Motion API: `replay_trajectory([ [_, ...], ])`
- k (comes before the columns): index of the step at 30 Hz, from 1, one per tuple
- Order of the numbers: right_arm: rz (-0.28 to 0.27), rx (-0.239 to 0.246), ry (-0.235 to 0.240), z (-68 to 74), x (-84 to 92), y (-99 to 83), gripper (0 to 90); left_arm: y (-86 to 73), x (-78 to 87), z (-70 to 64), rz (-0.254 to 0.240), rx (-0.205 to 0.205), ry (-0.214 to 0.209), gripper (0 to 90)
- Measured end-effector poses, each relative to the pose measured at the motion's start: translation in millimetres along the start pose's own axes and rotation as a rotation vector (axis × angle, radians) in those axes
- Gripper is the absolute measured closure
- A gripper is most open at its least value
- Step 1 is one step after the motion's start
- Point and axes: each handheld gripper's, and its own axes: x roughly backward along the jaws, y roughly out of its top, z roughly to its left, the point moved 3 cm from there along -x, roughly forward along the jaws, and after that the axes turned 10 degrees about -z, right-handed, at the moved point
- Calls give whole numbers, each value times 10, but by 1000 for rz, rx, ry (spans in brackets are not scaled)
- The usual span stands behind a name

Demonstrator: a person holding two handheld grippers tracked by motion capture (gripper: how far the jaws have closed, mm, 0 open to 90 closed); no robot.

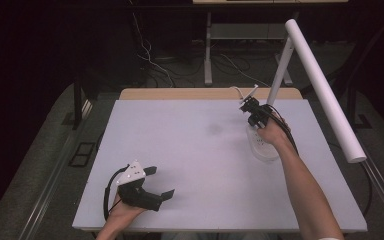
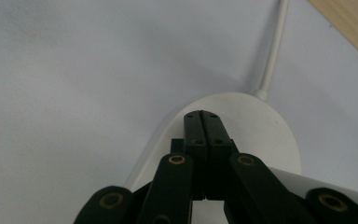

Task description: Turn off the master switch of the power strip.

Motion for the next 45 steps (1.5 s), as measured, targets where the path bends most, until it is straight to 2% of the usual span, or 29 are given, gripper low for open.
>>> replay_trajectory([
  [4, 5, -1, -7, -2, 1, -4, 895, 0, 0, -2, 0, 0, -1, 0],
  [10, 5, -19, 8, -10, 3, -25, 895, 3, 0, -10, 1, -7, -3, 0],
  [25, -43, -37, 9, 7, -3, -69, 897, -5, -4, -16, 5, -9, -7, 0],
  [27, -46, -73, 29, -20, 4, -83, 898, -6, -7, -20, 6, -12, -8, 0],
  [34, -46, -99, 24, -12, -5, -100, 899, -11, -6, -54, 8, -20, -12, 0],
  [37, -49, -98, 20, -10, -6, -102, 899, -15, 0, -49, 10, -19, -11, 0],
  [39, -53, -78, 19, -3, -3, -96, 898, -14, 5, -39, 8, -18, -11, 0],
  [44, -52, -79, 29, -13, 0, -95, 897, -16, 2, -29, 9, -12, -6, 0],
  [45, -59, -66, 23, -14, 5, -92, 896, -16, -4, -29, 6, -12, -6, 0],
])
